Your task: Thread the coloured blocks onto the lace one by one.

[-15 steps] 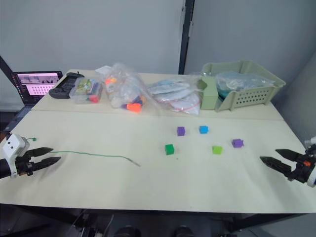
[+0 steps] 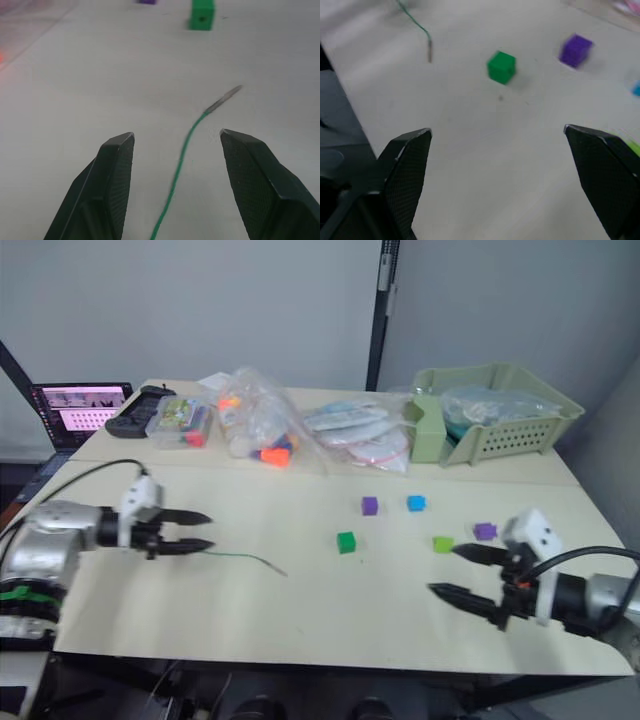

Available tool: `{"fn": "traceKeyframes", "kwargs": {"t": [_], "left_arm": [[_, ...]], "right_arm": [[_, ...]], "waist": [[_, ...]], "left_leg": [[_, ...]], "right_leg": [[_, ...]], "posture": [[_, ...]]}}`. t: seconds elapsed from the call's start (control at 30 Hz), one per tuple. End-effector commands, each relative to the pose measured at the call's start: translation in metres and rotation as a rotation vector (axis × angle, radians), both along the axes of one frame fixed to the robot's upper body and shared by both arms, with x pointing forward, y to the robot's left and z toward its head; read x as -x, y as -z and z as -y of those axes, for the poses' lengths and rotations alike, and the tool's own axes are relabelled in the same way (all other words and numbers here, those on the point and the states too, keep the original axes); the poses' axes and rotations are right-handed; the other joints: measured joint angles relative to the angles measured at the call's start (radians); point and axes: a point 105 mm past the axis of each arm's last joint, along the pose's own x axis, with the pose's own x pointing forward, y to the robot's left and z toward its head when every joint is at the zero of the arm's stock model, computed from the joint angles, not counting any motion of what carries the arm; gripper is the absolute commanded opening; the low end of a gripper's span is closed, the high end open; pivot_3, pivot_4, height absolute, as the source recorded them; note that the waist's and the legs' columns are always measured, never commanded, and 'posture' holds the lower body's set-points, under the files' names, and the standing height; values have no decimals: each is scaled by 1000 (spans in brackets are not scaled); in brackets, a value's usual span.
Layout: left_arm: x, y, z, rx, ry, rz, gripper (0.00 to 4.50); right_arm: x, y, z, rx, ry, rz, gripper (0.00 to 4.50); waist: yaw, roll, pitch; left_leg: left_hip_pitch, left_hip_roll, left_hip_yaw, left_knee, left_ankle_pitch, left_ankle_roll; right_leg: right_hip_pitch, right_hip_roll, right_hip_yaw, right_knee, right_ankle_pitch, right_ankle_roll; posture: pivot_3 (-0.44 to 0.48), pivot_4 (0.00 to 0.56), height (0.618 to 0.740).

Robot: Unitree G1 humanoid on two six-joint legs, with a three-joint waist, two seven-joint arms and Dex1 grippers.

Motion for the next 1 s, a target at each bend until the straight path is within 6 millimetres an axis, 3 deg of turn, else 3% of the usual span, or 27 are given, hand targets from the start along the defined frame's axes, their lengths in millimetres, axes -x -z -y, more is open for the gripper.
{"fn": "traceKeyframes", "kwargs": {"t": [0.03,0.17,0.27,0.47,0.6,0.77,0.93,1.0], "left_arm": [[-2,-6,19,-88,159,42,2889],[-9,0,35,-133,243,75,2889],[-12,11,57,-189,354,102,2889],[-15,28,79,-252,466,112,2889],[-10,47,83,-299,509,69,1721],[-11,49,79,-298,491,53,45],[-14,45,71,-279,437,22,18],[-14,44,80,-198,411,-13,18]], "right_arm": [[13,-6,-34,1,-82,22,4500],[18,-5,-55,12,-113,23,4500],[17,-5,-69,16,-99,42,4500],[16,-1,-69,43,-36,38,4500],[15,-3,-67,61,-17,47,4500],[18,-3,-64,76,-14,34,4500],[17,-2,-65,75,-23,29,4500],[14,-2,-65,70,-25,33,4500]], "waist": [[-1,-1,0],[1,-1,0],[1,-1,0],[2,-1,0],[-1,-1,0],[-1,-1,-1],[-3,-1,-1],[-7,-1,-1]], "left_leg": [[0,0,0,0,0,0],[-1,-1,-1,0,0,0],[-2,-1,-1,0,0,0],[-5,-2,-4,1,0,0],[-4,-2,-4,1,0,0],[-3,-2,-5,1,0,0],[-3,-2,-6,1,0,0],[-3,-2,-6,1,0,0]], "right_leg": [[0,0,0,-1,0,0],[0,0,0,-2,0,0],[1,0,0,-3,0,0],[0,-1,-1,-4,0,0],[0,-1,-1,-3,0,0],[2,-1,-1,-3,0,0],[2,-1,-2,-3,0,0],[2,0,-2,-2,0,0]], "posture": [[0,150,732],[0,150,732],[0,150,732],[0,150,732],[0,150,732],[0,150,732],[0,150,732],[0,150,732]]}}
